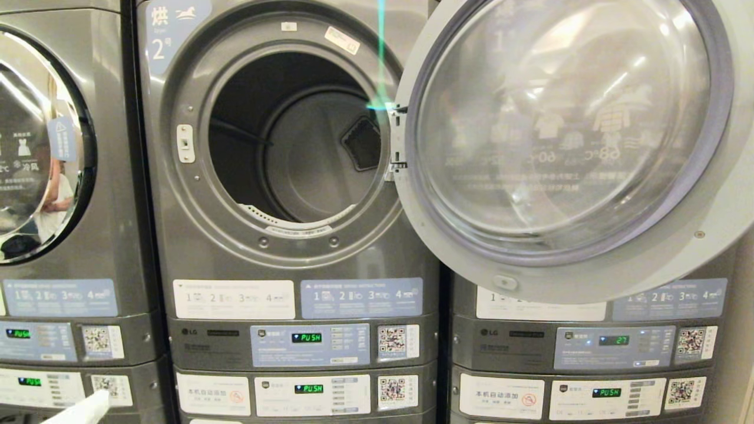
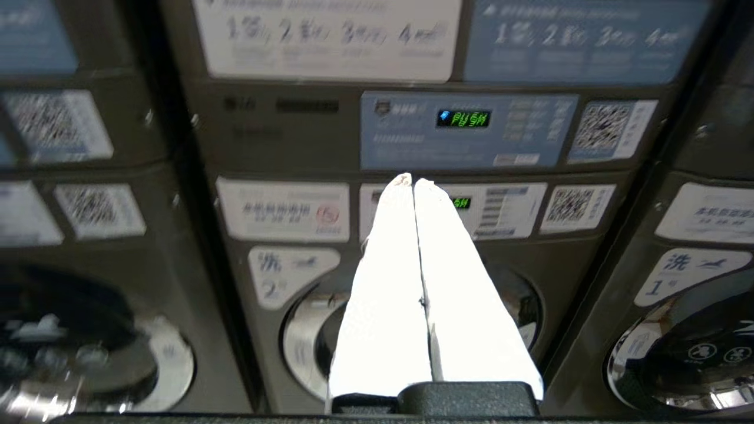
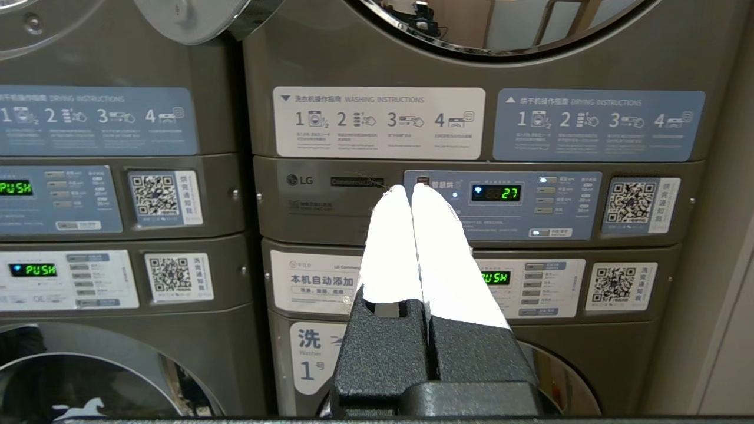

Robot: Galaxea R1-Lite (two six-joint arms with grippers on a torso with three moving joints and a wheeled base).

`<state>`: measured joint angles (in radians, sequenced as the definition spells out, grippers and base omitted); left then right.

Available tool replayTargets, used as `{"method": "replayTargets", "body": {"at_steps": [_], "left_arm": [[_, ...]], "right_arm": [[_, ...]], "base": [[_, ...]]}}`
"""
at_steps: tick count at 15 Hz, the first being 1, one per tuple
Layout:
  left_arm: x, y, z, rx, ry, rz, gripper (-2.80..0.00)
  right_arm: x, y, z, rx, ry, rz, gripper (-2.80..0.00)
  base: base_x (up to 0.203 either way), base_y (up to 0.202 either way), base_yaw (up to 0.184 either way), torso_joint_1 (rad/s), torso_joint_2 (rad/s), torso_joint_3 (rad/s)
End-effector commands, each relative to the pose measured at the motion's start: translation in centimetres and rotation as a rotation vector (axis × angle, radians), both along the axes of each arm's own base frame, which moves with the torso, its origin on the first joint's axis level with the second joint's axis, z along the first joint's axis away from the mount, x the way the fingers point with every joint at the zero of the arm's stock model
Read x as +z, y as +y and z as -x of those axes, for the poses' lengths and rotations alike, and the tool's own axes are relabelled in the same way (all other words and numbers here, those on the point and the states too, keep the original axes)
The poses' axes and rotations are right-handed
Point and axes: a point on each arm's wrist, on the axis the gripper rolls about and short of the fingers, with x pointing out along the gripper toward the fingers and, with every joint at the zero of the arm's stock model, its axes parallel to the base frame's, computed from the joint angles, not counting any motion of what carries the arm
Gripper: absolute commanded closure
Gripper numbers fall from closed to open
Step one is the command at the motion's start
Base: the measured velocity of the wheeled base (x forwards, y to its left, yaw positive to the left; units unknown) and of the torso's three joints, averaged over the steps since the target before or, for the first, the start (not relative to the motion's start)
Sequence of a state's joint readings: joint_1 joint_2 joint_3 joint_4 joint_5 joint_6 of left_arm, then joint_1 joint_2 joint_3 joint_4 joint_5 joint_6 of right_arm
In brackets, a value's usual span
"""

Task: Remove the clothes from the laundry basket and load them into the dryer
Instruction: Open the dryer

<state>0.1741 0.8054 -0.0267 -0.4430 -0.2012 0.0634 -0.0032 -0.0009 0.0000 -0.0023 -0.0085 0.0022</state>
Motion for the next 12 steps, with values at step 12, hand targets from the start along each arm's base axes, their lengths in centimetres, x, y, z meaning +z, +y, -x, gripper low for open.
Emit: {"method": "replayTargets", "body": {"at_steps": [12], "left_arm": [[-3.4, -0.7, 6.7, -0.237, -0.066, -0.097, 0.00]], "right_arm": [[7.3, 0.5, 0.6, 0.230, -0.116, 0.119, 0.00]], "base": [[0.000, 0.000, 0.000, 0.000, 0.00, 0.000]]}}
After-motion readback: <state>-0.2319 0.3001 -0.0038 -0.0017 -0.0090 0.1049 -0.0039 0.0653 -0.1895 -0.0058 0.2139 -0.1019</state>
